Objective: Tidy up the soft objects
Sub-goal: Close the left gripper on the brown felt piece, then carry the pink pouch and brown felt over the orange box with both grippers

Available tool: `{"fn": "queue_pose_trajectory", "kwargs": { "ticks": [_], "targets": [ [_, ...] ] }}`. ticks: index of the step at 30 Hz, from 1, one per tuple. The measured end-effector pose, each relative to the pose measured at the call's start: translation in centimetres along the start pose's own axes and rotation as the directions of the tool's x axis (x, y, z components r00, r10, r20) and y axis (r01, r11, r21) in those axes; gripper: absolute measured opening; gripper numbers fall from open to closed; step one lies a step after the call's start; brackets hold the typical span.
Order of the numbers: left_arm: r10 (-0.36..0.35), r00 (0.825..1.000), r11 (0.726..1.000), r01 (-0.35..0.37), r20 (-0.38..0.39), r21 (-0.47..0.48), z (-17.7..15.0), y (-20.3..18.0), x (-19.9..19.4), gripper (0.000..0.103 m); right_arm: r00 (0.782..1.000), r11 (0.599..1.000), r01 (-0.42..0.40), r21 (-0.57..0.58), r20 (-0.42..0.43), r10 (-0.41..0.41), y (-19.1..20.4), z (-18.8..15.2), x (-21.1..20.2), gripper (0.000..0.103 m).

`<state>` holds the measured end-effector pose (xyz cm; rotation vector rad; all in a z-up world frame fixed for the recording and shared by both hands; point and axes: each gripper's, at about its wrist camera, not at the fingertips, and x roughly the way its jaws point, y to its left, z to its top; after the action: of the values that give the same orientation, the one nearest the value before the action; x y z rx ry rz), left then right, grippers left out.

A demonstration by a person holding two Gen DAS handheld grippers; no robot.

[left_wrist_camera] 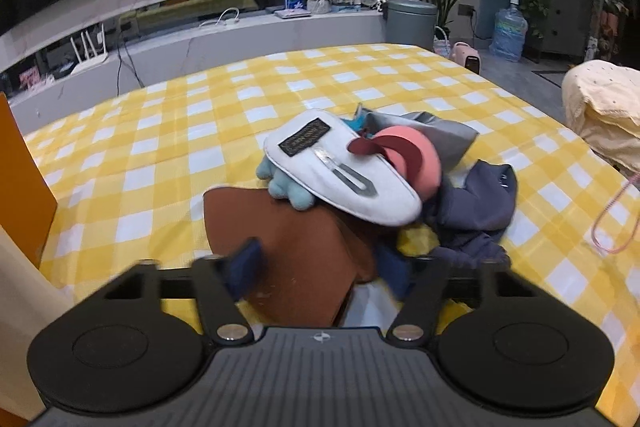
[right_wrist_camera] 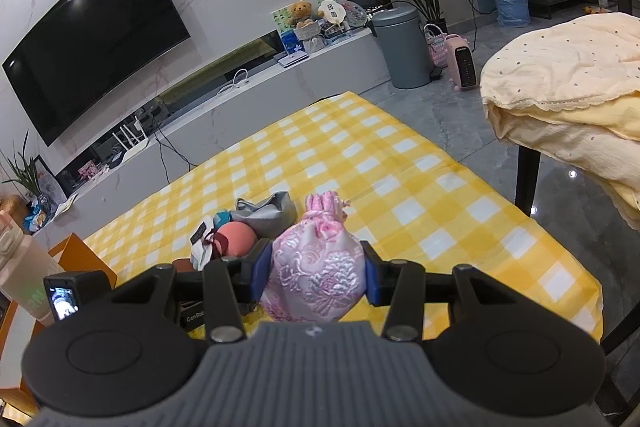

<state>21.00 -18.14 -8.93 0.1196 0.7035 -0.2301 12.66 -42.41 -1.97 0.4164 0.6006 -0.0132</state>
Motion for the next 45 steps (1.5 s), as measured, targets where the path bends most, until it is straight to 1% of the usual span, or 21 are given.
{"fn": "queue_pose_trajectory", "kwargs": {
  "ticks": [2,3,4,5,8,13,16,18,21,24,27,32,34,36,39,42,45],
  "targets": [
    [0.006,1.0,1.0,-0.006,0.0,0.015,-0.1,-0.4,-0.3,0.042,1.0,1.0,-0.001,-0.011,-0.006,0.001,0.3,-0.1,0.1,0.045],
    [0.013,1.0,1.0,-0.013,0.001,0.021,-0.1,-0.6,-0.4,0.024,1.0,1.0,-0.005,-0.022,-0.012,0.005,0.5,-0.1,0.2,0.045],
    [0.03,1.0,0.999,-0.03,0.004,0.027,-0.2,-0.8,-0.6,0.012,1.0,0.999,-0.009,-0.033,-0.015,0.008,0.7,-0.2,0.3,0.046],
    [0.032,0.999,0.999,-0.032,0.012,0.028,-0.3,-0.8,-0.8,0.011,1.0,0.999,-0.014,-0.043,-0.018,0.013,0.8,-0.2,0.3,0.046],
    [-0.004,1.0,1.0,0.005,0.029,-0.01,-0.9,-0.5,-1.7,0.009,0.999,0.998,-0.028,-0.057,-0.023,0.027,1.3,-0.4,0.4,0.045],
    [-0.012,0.999,0.997,0.015,0.039,-0.073,-1.6,0.0,-3.3,0.008,0.999,0.996,-0.048,-0.072,-0.029,0.046,1.6,-0.4,0.4,0.045],
    [-0.065,0.998,0.988,0.067,0.017,-0.142,-1.9,0.7,-4.2,0.008,0.998,0.995,-0.058,-0.075,-0.035,0.056,1.7,-0.5,0.5,0.045],
    [-0.084,0.996,0.982,0.085,0.014,-0.166,-2.1,1.1,-5.1,0.008,0.997,0.995,-0.066,-0.077,-0.038,0.063,1.8,-0.5,0.6,0.045],
    [-0.132,0.991,0.972,0.13,0.0,-0.194,-2.8,1.6,-6.4,0.008,0.996,0.993,-0.086,-0.08,-0.041,0.083,2.1,-0.6,0.6,0.045],
    [-0.155,0.988,0.972,0.152,-0.004,-0.18,-3.4,1.6,-7.8,0.008,0.994,0.991,-0.099,-0.085,-0.044,0.095,2.6,-0.7,0.5,0.045],
    [-0.16,0.987,0.973,0.159,0.003,-0.167,-3.9,1.7,-8.8,0.008,0.993,0.99,-0.112,-0.089,-0.046,0.108,2.9,-0.7,0.6,0.045],
    [-0.202,0.979,0.959,0.196,-0.01,-0.205,-4.3,2.2,-10.1,0.008,0.99,0.986,-0.135,-0.093,-0.048,0.131,3.5,-0.9,0.6,0.045],
    [-0.198,0.98,0.961,0.189,-0.026,-0.201,-4.2,2.0,-10.6,0.008,0.99,0.986,-0.137,-0.095,-0.051,0.132,3.7,-1.0,0.6,0.045],
    [-0.194,0.98,0.963,0.18,-0.05,-0.201,-3.8,1.8,-11.1,0.008,0.989,0.985,-0.139,-0.1,-0.057,0.134,4.1,-1.2,0.8,0.045],
    [-0.218,0.973,0.96,0.2,-0.074,-0.198,-2.9,1.9,-12.4,0.008,0.987,0.985,-0.146,-0.091,-0.077,0.139,4.2,-1.4,1.2,0.045],
    [-0.227,0.968,0.958,0.203,-0.104,-0.202,-1.7,2.3,-13.6,0.008,0.989,0.987,-0.129,-0.094,-0.084,0.121,4.3,-1.5,1.5,0.045],
    [-0.234,0.966,0.96,0.21,-0.115,-0.188,-0.5,2.9,-14.9,0.008,0.987,0.988,-0.137,-0.068,-0.095,0.13,4.4,-1.5,2.0,0.045]
  ]
}}
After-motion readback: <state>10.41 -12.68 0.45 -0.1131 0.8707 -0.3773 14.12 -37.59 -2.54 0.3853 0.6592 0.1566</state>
